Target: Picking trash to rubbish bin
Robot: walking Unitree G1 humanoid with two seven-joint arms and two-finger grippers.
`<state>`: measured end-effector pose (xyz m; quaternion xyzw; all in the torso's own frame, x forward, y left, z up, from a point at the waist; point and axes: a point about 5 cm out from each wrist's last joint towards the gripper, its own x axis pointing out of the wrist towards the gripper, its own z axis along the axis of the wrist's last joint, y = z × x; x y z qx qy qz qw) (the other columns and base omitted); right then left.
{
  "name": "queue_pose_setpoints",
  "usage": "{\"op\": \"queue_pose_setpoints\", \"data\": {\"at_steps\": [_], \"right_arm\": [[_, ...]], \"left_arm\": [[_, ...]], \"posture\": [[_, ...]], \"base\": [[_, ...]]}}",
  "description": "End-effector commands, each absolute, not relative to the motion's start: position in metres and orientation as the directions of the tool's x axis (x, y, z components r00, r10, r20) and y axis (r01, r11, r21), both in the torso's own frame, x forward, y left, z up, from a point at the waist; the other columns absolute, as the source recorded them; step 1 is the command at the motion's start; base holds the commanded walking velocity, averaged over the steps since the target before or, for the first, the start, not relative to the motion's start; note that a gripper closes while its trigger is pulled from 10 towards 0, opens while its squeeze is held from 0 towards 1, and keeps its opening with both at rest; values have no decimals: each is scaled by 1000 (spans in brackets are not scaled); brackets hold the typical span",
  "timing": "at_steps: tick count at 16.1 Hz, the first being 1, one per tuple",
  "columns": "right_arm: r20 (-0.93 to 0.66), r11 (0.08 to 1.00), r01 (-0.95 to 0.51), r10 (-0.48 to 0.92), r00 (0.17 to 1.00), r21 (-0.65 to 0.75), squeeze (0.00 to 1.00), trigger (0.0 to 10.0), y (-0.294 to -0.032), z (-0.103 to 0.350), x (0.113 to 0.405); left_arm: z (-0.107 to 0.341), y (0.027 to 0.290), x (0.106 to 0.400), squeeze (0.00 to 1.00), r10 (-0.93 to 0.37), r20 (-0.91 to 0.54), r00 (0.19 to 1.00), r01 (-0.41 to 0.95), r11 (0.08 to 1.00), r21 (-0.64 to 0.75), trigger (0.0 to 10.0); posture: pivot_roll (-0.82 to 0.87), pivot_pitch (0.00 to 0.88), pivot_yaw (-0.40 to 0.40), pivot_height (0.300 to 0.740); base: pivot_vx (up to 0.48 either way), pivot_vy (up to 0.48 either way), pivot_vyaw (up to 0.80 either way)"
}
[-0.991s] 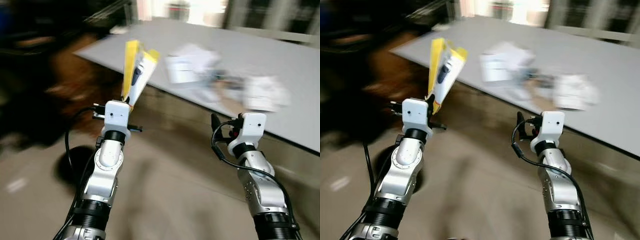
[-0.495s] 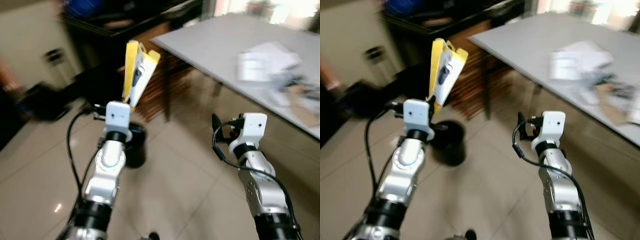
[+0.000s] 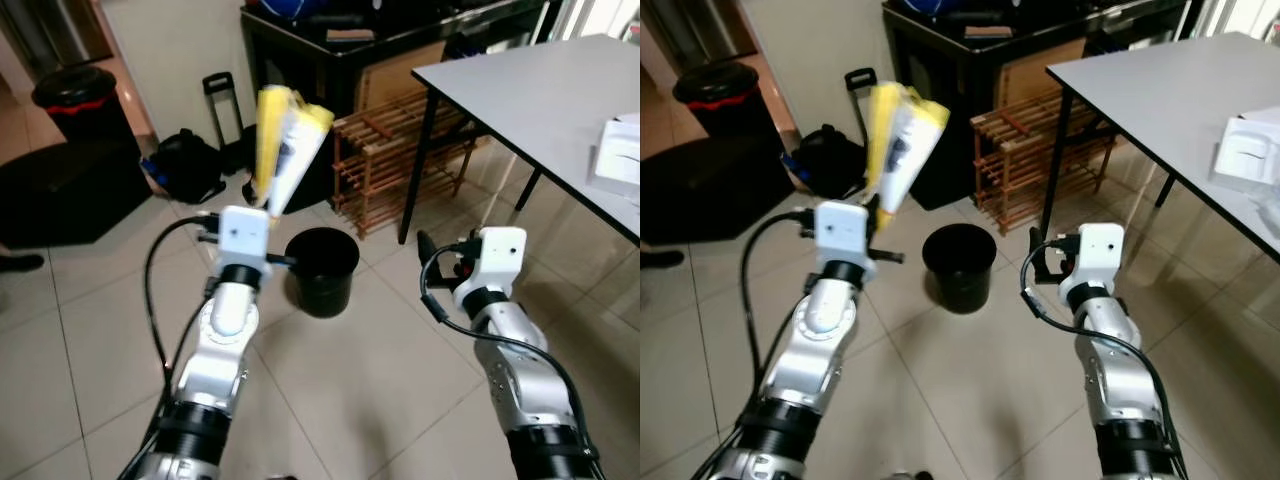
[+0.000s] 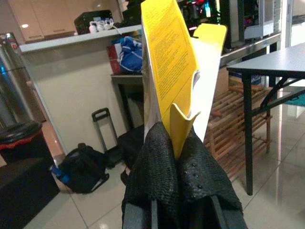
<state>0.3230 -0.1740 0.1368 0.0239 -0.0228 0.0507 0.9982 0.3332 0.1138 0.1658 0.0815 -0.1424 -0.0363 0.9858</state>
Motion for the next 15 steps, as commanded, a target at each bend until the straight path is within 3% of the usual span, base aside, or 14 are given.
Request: {"op": "queue_pose_setpoints", "data": {"at_steps": [1,7,11,15], "right_arm": [[30,989,-142,141,990,46,0,10000,-169,133,321],[12,958,-286,285,958,32,0,10000,-156,131,318],[-23,886,-464,464,886,21,0,10000,-137,125,307],[-25,874,-484,485,874,27,0,10000,-136,126,306]], "left_arm": [[164,118,334,0,-88,260,962,45,985,168,10000],[159,117,334,0,-104,238,966,64,983,172,10000],[153,111,333,0,-143,206,968,107,979,174,10000],[144,106,331,0,-182,164,969,158,976,149,10000]], "posture": [[-71,133,57,740],[-73,118,59,740],[-75,113,57,740],[-73,122,53,740]], "base": [[0,0,0],[0,0,0],[0,0,0],[0,0,0]]}}
